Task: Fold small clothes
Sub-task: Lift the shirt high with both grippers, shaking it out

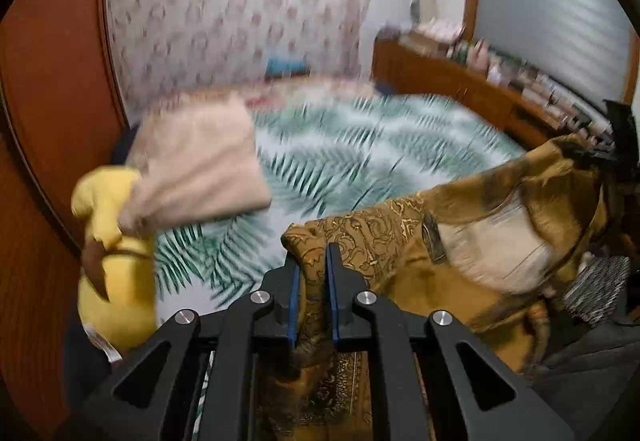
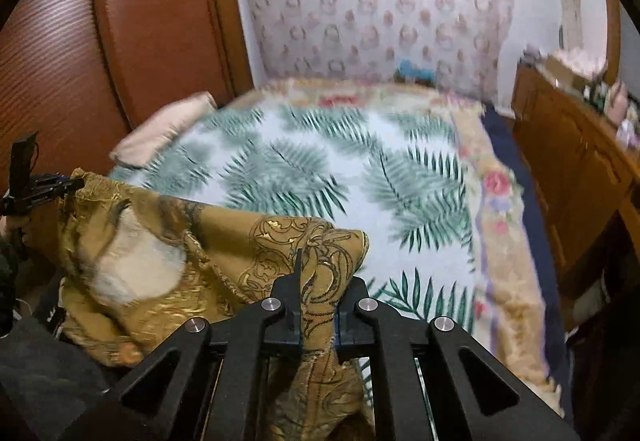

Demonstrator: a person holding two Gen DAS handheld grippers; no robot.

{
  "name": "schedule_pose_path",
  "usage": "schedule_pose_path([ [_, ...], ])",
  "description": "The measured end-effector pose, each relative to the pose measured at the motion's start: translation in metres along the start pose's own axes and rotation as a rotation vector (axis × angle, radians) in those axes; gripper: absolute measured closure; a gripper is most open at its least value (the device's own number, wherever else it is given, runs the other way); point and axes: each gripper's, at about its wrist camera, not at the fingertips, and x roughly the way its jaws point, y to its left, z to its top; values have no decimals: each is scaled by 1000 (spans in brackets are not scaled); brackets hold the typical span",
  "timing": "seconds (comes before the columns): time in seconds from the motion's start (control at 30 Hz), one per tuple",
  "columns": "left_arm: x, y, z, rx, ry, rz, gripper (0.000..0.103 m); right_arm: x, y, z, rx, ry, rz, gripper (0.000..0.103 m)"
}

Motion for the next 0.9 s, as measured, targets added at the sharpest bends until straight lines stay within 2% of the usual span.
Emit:
schedule_pose_path([
  [0.1, -52, -12, 12, 16, -98, -16, 91, -44, 11, 11, -41, -45, -10, 96],
  [0.23, -91, -19, 23, 24, -189, -10, 91, -103, 18, 21, -56, -133, -6, 96],
  [0.7, -180, -33, 74, 59, -472, 50, 91, -241, 30, 26, -110, -423, -52, 96],
  [0.9, -193, -25, 107, 59, -545, 66, 91, -285, 37, 35, -162, -515, -83, 97],
])
